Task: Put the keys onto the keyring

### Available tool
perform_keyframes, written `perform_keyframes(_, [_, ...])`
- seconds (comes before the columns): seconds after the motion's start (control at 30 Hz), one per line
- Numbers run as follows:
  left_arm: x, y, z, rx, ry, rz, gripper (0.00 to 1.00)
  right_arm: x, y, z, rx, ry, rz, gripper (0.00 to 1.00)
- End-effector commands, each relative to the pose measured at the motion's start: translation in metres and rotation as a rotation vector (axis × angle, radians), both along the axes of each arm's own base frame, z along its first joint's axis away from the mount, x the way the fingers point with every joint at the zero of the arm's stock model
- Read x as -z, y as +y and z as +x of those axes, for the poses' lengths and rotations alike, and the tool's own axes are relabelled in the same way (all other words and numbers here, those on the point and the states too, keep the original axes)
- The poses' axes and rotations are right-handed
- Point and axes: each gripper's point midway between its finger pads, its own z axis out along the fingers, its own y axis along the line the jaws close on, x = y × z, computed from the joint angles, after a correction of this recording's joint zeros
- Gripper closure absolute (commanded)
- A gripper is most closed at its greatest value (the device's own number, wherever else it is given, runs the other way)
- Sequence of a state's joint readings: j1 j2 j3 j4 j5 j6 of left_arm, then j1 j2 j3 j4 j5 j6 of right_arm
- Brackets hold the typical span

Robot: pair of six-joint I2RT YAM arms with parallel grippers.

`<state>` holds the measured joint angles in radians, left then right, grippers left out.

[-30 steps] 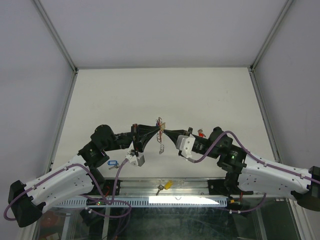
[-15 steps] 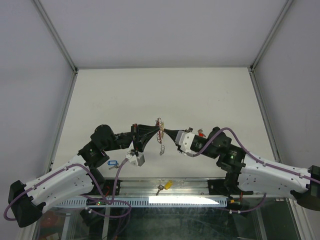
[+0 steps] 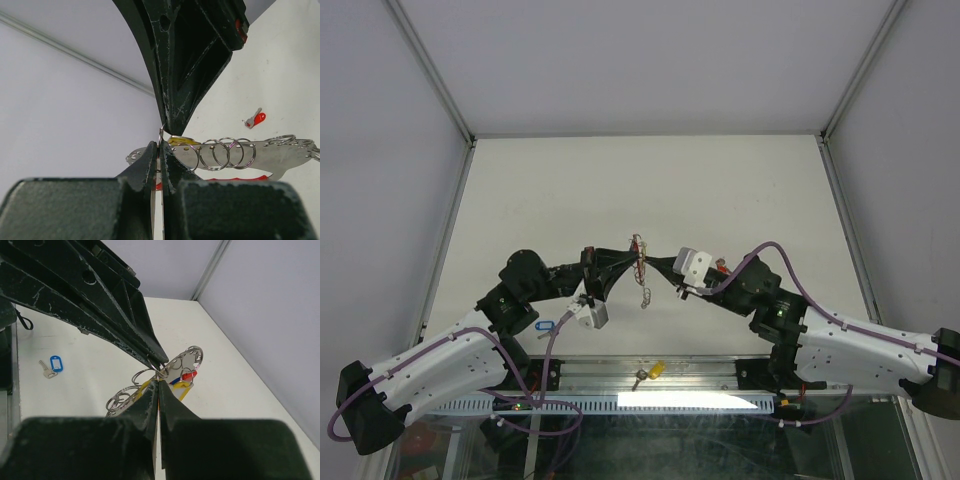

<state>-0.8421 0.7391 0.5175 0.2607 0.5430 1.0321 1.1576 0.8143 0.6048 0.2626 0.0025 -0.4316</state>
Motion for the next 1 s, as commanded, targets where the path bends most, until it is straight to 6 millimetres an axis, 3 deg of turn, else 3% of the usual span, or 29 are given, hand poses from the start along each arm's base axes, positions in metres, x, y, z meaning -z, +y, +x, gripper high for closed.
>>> perform_keyframes(0.0, [-0.040, 0.006, -0.005, 0.010, -0.037, -0.119, 1.00, -0.031, -0.003, 0.001, 0.024, 0.007, 0.139, 1.00])
perform_keyframes(0.97, [-0.068, 0.005, -0.039, 0.224, 0.132, -0.378, 1.00, -0.061, -0.012, -0.018, -0.057, 0.004, 0.198, 1.00])
